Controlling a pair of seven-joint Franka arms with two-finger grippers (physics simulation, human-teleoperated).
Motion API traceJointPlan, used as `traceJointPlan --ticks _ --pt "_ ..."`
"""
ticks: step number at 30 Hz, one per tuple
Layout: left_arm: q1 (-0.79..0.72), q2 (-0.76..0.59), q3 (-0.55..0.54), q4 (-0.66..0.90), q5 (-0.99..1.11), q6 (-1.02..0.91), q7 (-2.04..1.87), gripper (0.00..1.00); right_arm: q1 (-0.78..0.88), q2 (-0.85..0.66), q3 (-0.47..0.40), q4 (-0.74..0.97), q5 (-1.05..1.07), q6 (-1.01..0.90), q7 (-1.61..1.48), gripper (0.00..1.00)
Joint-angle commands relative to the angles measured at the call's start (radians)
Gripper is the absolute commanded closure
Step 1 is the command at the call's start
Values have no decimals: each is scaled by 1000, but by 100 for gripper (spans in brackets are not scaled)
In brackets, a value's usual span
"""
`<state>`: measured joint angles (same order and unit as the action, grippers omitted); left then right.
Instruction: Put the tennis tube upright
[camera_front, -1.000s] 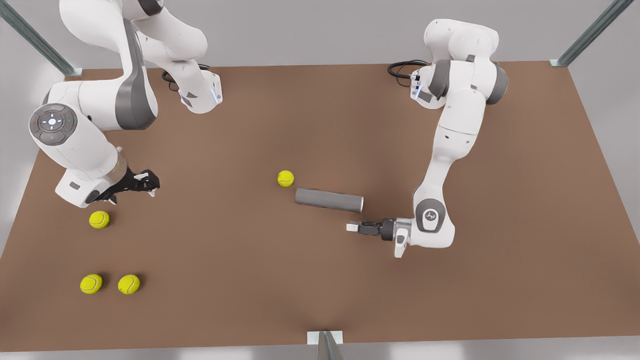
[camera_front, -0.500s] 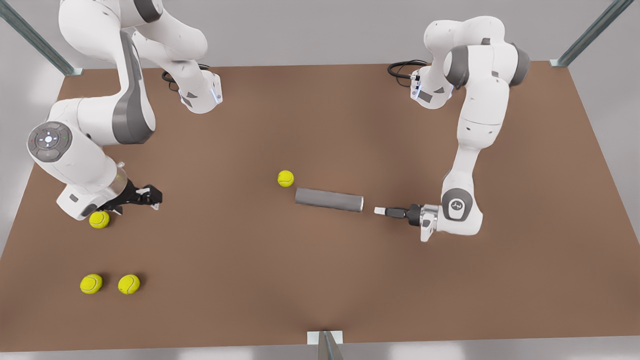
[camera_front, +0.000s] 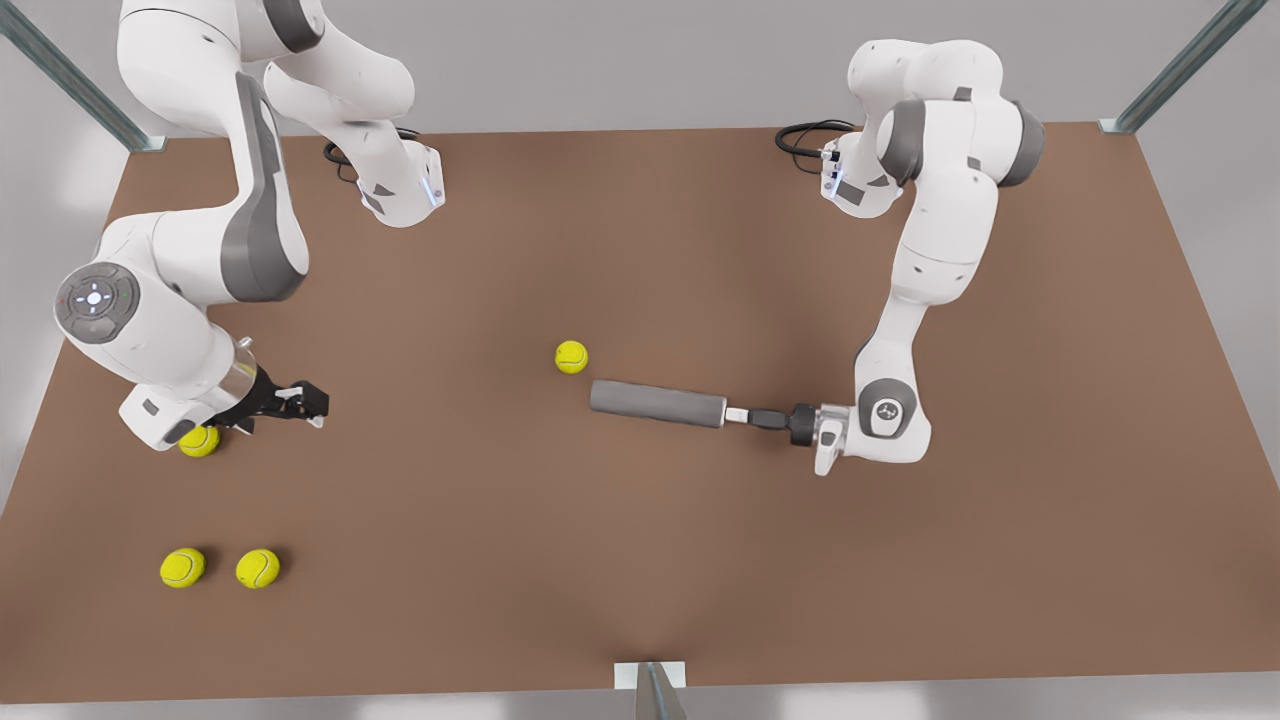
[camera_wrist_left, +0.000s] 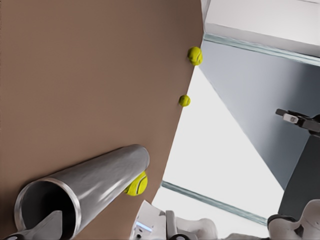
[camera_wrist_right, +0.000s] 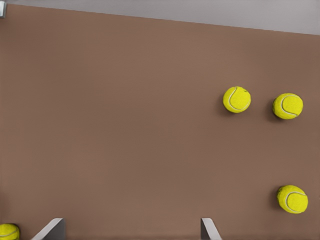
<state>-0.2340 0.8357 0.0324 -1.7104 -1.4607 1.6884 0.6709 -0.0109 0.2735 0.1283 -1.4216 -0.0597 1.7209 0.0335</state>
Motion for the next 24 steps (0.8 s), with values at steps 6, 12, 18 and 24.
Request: traceJointPlan --ticks 6,12,18,24 --pt "-18 34 -16 11 -3 -12 133 0 2 3 1 0 3 0 36 0" --pt "-42 53 -32 12 -46 -4 144 0 3 16 1 1 3 2 36 0" --pt "-57 66 -45 12 -81 2 159 15 2 16 1 0 4 2 34 0" --pt "-56 69 -45 28 -76 -3 157 52 5 15 1 1 -5 2 37 0"
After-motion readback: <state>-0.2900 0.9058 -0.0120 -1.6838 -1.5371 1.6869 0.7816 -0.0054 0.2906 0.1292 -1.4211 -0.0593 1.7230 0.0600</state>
